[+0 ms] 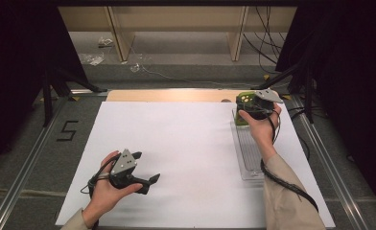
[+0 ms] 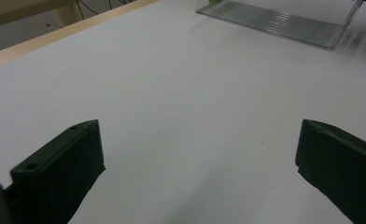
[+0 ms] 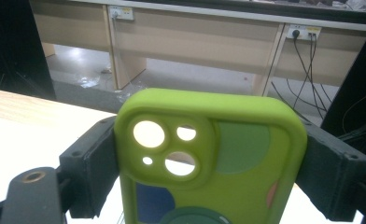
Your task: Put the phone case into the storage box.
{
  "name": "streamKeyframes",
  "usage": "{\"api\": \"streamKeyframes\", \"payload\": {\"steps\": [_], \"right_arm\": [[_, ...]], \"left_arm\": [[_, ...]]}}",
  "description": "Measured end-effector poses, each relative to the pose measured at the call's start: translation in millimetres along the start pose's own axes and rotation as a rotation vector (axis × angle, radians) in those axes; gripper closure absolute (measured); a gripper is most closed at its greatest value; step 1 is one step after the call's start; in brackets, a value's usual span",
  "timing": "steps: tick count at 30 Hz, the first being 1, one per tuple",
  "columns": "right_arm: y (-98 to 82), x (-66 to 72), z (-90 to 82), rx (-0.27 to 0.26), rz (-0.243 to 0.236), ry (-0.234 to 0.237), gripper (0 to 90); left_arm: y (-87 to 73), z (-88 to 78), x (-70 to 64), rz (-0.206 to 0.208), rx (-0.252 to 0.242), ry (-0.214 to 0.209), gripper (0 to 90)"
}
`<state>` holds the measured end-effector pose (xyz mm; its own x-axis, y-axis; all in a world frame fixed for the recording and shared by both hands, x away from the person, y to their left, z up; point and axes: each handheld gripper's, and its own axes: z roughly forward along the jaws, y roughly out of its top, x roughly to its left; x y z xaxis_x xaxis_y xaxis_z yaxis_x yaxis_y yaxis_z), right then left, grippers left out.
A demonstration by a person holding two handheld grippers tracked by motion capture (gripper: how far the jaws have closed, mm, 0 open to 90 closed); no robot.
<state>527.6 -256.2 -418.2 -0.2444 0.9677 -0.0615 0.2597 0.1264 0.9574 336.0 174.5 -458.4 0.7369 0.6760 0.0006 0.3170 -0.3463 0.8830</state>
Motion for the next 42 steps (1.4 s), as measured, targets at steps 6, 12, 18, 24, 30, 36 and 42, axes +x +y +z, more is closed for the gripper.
{"api": "streamKeyframes", "payload": {"steps": [6,12,18,24,30,36,42], "right_arm": [[-1.4,0.4,1.6,0.006,0.000,0.000,16.8],[-3.4,-0.4,3.0,0.014,0.001,-0.003,16.8],[-5.5,-1.0,4.4,0.020,0.001,-0.005,16.8],[-7.0,-2.0,5.1,0.022,0.003,-0.009,16.8],[-7.6,-1.4,5.5,0.019,0.002,-0.011,16.7],[-8.3,-0.5,6.5,0.013,0.001,-0.015,16.6],[-8.5,0.7,8.6,0.009,-0.004,-0.018,16.5]], "left_arm": [[-0.1,0.0,0.0,-0.001,-0.001,0.000,0.5],[-0.2,0.0,0.0,0.000,0.002,-0.001,0.5],[-0.2,0.1,0.0,0.000,0.001,0.000,0.5],[-0.2,0.0,0.0,-0.001,0.001,-0.001,0.5],[-0.2,0.1,-0.1,0.000,0.002,0.000,0.5],[-0.3,0.3,-0.2,0.001,0.002,-0.001,0.5],[-0.6,0.5,-0.1,0.000,0.002,-0.002,0.5]]}}
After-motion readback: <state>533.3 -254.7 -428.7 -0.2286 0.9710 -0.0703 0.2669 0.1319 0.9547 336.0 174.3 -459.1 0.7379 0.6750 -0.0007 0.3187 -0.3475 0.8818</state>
